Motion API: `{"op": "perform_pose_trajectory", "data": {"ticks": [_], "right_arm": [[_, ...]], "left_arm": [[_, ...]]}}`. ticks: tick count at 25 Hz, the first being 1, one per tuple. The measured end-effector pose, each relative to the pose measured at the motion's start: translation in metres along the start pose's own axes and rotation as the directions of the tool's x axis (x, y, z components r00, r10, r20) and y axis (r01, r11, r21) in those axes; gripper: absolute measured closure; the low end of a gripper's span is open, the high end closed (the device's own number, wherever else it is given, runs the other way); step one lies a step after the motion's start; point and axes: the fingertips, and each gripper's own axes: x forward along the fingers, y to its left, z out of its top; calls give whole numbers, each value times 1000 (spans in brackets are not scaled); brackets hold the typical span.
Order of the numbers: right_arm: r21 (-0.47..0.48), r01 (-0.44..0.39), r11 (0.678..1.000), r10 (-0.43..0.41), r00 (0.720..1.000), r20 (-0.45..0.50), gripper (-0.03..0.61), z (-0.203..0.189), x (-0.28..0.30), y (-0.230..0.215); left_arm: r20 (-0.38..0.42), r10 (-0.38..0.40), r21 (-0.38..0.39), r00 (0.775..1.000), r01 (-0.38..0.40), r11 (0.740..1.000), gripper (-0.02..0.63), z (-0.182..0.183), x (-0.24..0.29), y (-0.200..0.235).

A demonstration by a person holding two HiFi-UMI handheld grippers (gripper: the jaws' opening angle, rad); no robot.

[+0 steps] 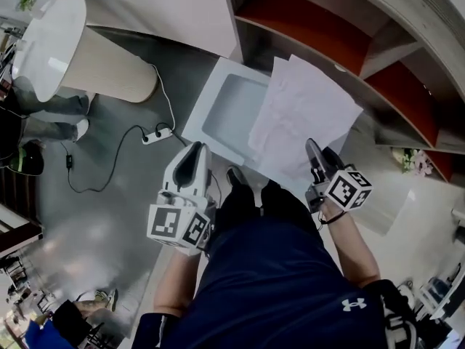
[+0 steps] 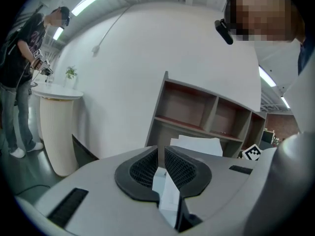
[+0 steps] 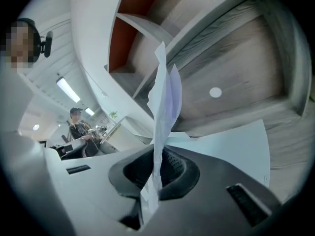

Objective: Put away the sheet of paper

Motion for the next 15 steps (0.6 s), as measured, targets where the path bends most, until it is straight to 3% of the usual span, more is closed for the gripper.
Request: {"op": "perform_pose_trajectory", "data": {"ticks": [8,12,15], "right_arm": [[207,128,970,-134,991,13,563,-41,1,-45],[361,166,918,-176,984,-6,563,-73,10,-69],[421,203,884,-200,978,-52,563,-99,17,-82]], "left_arm": [[-86,-102,6,991,103,995,560,-13,26,10],[-101,-138,7,985,140,990,560,-14,33,13],[-113,-163,2,980,164,986,560,-16,36,16]]}}
